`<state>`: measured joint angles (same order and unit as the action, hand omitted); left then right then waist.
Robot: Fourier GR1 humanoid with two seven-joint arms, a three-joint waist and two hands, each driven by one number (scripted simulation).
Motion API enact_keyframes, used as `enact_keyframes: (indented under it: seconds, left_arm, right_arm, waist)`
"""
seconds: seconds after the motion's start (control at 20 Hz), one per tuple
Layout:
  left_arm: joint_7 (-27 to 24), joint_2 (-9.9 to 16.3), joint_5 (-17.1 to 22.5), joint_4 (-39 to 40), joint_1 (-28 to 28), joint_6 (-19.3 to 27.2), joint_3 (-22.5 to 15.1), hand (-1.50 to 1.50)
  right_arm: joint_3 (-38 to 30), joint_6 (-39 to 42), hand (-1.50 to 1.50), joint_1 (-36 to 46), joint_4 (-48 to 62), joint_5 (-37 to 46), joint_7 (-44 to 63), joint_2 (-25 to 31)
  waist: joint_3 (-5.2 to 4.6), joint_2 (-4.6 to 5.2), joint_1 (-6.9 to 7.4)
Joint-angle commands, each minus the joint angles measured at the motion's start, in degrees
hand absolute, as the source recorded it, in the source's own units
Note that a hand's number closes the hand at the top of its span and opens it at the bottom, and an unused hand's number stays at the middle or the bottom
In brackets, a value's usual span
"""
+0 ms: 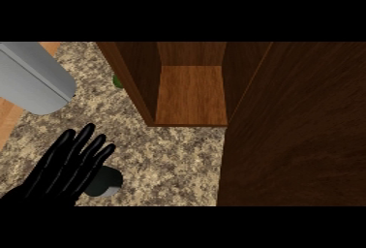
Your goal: Pick up the wine, place it into the cabinet and close the cabinet
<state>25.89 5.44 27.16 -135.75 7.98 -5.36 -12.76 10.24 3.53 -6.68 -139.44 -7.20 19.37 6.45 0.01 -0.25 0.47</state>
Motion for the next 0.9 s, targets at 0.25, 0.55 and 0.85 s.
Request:
enact_keyframes:
  seconds: [0.25, 0.55, 0.85]
  left_arm:
    - [6.7, 1.7, 1.7, -16.6, -0.1, 5.4, -0.2, -1.50]
    - [8.7, -0.4, -4.4, -15.3, -4.3, 12.6, -3.4, -1.50]
    - [8.9, 1.3, -2.9, -13.5, -3.6, 14.6, -0.1, -1.50]
  right_arm:
    - [-1.7, -0.9, -1.50, 2.6, -3.4, -1.7, 4.8, 0.5]
    - [0.4, -1.9, -1.50, 4.1, -4.5, 0.4, 8.0, 0.4]
    - [-4.2, -1.5, -1.50, 5.5, -5.3, -4.0, 8.6, 1.2]
  waist:
    - [0.01, -0.24, 0.56]
    - [0.03, -0.24, 0.31]
    - [0.01, -0.06, 0.11]
